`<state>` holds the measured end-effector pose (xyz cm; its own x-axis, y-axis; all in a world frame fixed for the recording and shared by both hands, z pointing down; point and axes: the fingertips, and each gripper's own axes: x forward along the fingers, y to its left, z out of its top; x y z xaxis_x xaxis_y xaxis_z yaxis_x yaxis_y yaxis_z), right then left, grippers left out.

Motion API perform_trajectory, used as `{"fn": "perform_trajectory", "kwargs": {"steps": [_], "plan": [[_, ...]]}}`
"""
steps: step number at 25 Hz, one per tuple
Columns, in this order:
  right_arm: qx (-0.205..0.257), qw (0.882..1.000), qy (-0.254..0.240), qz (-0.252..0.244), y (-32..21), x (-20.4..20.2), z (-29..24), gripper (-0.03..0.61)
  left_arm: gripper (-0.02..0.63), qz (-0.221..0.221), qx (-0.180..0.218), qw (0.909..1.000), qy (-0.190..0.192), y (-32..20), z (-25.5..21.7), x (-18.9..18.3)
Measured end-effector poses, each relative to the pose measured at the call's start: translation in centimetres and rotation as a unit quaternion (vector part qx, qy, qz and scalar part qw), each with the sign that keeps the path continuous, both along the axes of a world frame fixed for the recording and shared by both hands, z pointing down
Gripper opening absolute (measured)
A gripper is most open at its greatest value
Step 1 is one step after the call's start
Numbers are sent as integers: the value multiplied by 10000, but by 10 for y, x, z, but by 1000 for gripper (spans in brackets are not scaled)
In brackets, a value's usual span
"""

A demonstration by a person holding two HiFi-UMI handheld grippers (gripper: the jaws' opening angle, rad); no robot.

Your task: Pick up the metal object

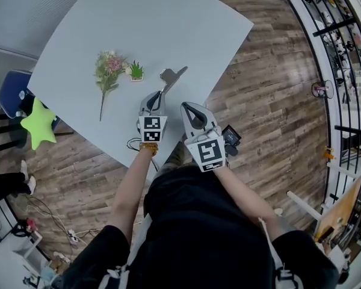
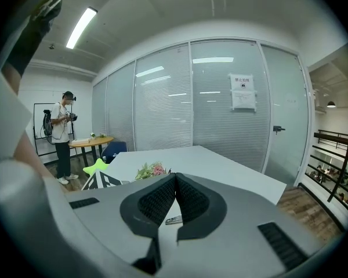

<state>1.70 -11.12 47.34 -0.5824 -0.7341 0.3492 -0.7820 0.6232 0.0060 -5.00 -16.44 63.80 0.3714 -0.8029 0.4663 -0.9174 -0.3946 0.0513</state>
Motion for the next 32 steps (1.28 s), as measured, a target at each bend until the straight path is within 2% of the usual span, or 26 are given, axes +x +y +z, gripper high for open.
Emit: {"fn": "perform_trajectory", "kwargs": {"steps": [11,24,32], "plan": [[-86,9999,96,47,-7,9,3,0,31,-20,-440,9990,-5,-5,38,4],[-220,9997,128,56,-7,14,11,0,55,159,-1012,9947,-22,-3,74,9],[-265,9995,125,121,-6,21,11,0,65,196,-1094,9937,-129,-5,81,8]]}}
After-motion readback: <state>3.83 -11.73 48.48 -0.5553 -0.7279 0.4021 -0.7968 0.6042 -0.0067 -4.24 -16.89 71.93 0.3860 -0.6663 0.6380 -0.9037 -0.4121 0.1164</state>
